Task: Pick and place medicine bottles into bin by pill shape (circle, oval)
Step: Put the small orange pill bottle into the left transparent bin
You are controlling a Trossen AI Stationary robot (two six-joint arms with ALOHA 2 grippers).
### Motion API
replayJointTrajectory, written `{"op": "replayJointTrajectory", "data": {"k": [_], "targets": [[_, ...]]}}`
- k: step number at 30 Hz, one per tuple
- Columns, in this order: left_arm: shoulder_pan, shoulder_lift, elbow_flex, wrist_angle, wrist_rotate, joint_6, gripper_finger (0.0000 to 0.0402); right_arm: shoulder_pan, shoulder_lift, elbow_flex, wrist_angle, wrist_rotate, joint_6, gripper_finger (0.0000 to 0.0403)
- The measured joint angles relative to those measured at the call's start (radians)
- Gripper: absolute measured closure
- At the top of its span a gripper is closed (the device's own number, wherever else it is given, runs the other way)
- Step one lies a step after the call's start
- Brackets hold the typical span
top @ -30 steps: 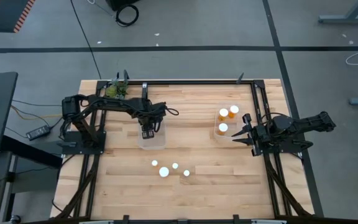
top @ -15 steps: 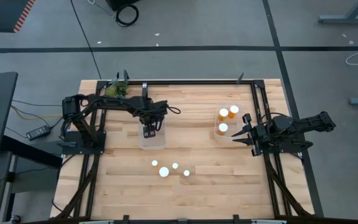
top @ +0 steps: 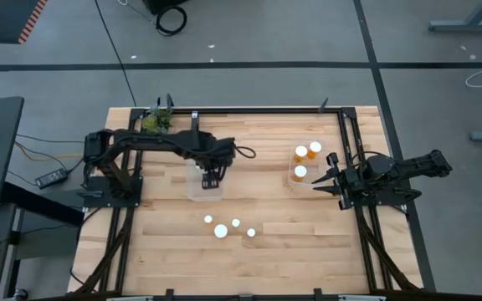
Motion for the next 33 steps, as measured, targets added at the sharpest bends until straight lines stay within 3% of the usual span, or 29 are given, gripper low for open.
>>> {"op": "replayJointTrajectory", "data": {"k": [7,21,33], "targets": [[-0.111,-0.001,0.076,0.001,0.000,-0.104,0.0157,0.000,0.000,0.000,0.000,0.000,0.000,0.0319],[-0.358,-0.001,0.079,-0.027,0.053,-0.354,0.0162,0.000,0.000,0.000,0.000,0.000,0.000,0.0319],[-0.462,-0.001,0.031,-0.032,0.042,-0.464,0.0168,0.000,0.000,0.000,0.000,0.000,0.000,0.0319]]}}
